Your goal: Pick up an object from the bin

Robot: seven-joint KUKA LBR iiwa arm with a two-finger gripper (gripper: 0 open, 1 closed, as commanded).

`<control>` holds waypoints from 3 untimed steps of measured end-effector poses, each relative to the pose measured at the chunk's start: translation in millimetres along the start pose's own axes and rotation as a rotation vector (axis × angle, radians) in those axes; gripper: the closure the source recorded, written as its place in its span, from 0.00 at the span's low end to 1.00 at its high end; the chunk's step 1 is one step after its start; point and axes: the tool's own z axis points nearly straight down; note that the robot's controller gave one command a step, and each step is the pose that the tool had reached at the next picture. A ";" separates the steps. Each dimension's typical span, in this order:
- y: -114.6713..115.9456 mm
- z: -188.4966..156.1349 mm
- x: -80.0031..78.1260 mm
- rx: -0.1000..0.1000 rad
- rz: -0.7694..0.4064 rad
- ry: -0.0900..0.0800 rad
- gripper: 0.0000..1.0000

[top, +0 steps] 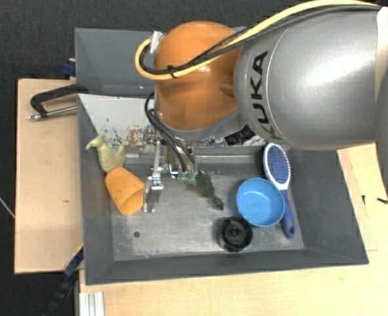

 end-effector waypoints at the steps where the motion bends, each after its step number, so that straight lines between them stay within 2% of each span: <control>1: -47.9 137.4 22.3 0.003 -0.025 0.001 0.00; 2: -41.9 28.7 -12.8 -0.006 0.120 -0.020 0.00; 3: 4.0 168.3 -39.0 -0.002 0.068 -0.013 0.00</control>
Offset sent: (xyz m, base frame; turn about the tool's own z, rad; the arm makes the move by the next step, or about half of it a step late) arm -0.0211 -0.0471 -0.1331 -0.0256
